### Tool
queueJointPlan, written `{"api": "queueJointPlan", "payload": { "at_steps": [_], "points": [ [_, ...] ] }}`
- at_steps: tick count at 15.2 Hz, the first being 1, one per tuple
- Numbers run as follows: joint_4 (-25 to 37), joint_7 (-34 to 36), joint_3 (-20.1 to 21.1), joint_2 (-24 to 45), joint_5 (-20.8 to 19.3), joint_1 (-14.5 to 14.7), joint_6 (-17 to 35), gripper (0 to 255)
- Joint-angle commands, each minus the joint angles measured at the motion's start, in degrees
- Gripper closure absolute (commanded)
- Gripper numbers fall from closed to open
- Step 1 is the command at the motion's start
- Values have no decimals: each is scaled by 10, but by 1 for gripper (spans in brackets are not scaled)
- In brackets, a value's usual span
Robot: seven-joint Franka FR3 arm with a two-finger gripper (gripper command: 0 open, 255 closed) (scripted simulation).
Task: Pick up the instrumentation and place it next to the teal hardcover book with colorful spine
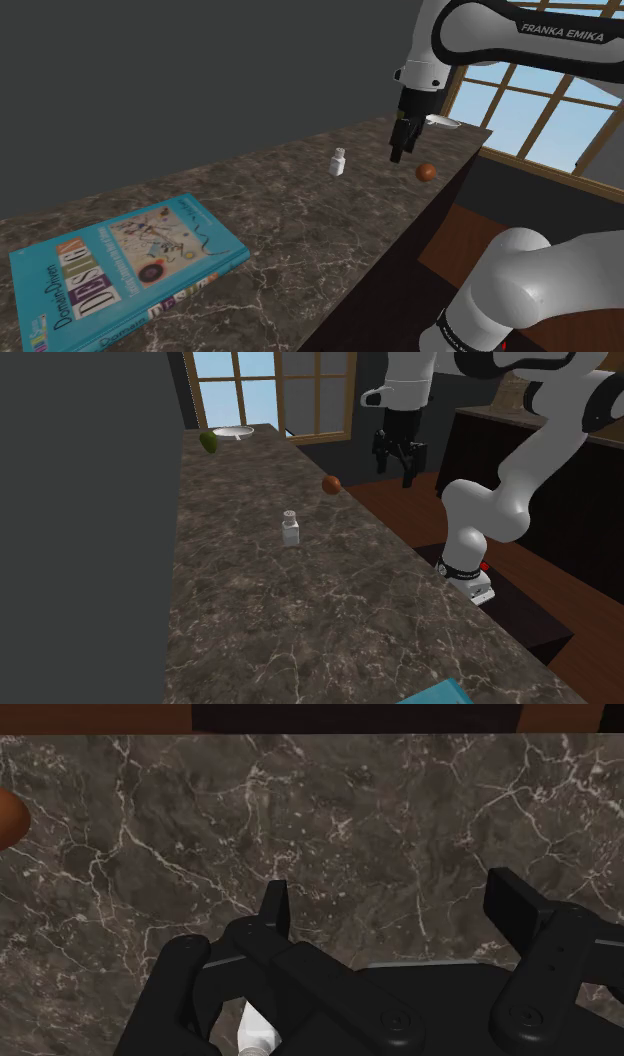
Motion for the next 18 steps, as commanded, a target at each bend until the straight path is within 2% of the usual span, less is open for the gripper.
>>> {"api": "queueJointPlan", "payload": {
  "at_steps": [1, 10, 18],
  "points": [
    [0, 0, 0, 0, 0, 0, 0, 0],
    [94, -26, -40, 198, 10, -7, 89, 0],
    [230, -57, -69, 382, 41, -15, 121, 0]
  ]
}}
